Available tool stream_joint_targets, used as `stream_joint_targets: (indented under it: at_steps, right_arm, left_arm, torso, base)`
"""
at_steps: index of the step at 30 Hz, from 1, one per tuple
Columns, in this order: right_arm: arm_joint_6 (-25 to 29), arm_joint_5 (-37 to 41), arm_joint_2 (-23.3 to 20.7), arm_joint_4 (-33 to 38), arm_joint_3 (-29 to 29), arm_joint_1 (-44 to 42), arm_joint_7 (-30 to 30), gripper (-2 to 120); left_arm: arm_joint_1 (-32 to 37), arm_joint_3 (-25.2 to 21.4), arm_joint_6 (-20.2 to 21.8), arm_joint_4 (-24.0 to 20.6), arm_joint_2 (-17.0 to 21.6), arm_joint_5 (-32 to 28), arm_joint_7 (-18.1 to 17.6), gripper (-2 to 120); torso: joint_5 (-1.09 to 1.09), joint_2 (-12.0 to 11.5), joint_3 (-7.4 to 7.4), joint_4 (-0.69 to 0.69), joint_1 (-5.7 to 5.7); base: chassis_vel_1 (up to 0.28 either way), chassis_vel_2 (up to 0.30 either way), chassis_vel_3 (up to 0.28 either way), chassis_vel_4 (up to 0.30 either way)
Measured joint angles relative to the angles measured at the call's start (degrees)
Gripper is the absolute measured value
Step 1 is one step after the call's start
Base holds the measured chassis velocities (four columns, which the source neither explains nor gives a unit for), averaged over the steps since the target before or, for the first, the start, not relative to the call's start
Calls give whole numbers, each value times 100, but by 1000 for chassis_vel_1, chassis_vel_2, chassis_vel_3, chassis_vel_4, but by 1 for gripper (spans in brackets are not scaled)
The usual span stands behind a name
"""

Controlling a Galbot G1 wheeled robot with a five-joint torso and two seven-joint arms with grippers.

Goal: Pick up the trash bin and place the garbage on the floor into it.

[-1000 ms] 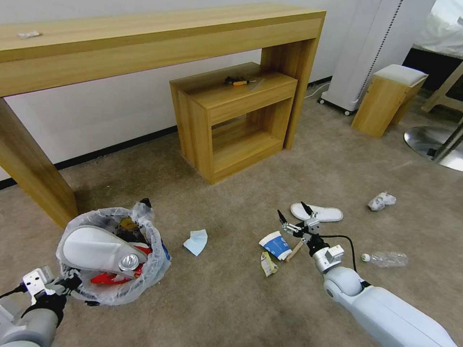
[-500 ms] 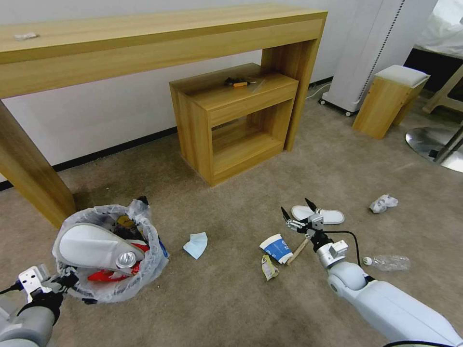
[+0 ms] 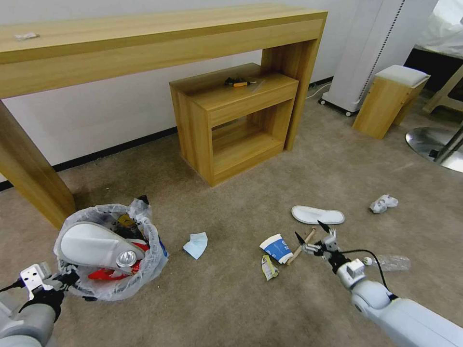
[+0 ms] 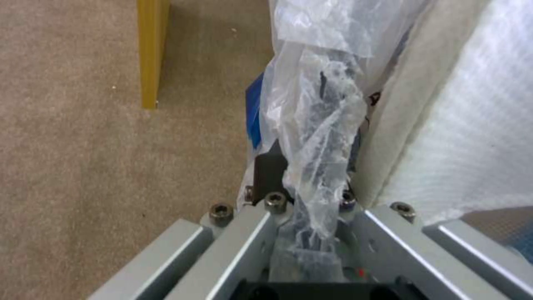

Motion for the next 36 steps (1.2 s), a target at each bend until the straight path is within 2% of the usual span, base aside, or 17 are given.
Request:
stream_joint_targets:
  at_steps: [14,20,36]
  right_arm:
    - [6,-327,-6,267,483,-896,47,100]
    - [-36,-366,124,487,664,-1342,66,100]
    - [-24,-419,568,40,570,-1524,63,100]
  left_arm:
    - [40,-4,-5,9,3,34,24,0]
    - [58,20,-12,-51,-13,66,26,0]
    - [158,-4,-16,-221,-20,55,16,0]
  torso:
    - [-1,0,0,1,0]
    - [-1,0,0,1,0]
    - [-1,0,0,1,-1]
  base:
    - [0,0,0,0]
    - [0,0,0,0]
    - [0,0,0,0]
